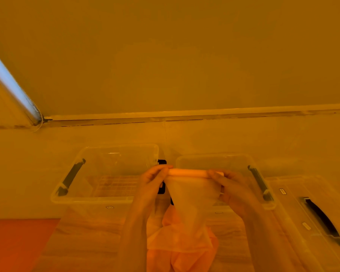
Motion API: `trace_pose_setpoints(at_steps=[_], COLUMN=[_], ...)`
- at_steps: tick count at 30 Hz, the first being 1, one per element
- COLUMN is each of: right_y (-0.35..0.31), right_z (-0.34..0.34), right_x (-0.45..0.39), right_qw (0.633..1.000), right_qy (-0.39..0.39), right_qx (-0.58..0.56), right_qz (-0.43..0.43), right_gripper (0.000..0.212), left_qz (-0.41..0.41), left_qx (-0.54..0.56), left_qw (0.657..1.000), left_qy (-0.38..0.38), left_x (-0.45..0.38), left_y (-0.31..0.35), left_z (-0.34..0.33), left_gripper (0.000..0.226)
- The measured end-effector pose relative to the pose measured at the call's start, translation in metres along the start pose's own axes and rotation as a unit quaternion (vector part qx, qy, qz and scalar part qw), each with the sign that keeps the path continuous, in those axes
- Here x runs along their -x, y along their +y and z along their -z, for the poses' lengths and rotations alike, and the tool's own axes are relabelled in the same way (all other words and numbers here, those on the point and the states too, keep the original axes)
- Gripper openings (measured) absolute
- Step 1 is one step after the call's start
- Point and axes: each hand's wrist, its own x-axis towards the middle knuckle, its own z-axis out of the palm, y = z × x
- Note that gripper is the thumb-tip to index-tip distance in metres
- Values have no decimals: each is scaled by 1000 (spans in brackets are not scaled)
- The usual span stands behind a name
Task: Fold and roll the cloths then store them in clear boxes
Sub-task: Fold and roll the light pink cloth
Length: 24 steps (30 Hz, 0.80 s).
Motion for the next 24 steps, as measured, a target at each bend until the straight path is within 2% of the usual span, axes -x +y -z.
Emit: trace_pose_setpoints(at_steps=[4, 10, 16, 22, 24], right_y=[-1, -3, -4, -5, -4], right_z=[-1, 4, 8, 4, 3], right_x=[-2, -3, 0, 1, 0], right_qw=[998, 991, 998, 999, 1000], right_qy=[9, -34, -48, -31, -12], right_qx=[-68, -123, -34, -25, -5], right_qz=[-14, -35, -20, -7, 5], right_gripper=[10, 21, 36, 26, 23], left_qz=[0, 5, 0, 12, 12], left_qx=[-21, -50, -51, 3, 17], left_qw=[1000, 998, 997, 1000, 1000], left_qy=[-18, -29, -51, -24, -13], left_x=[0, 0, 0, -3, -4], left_y=[0, 1, 0, 1, 2], left_z=[0, 1, 4, 5, 3], left_gripper=[24, 15, 18, 22, 16])
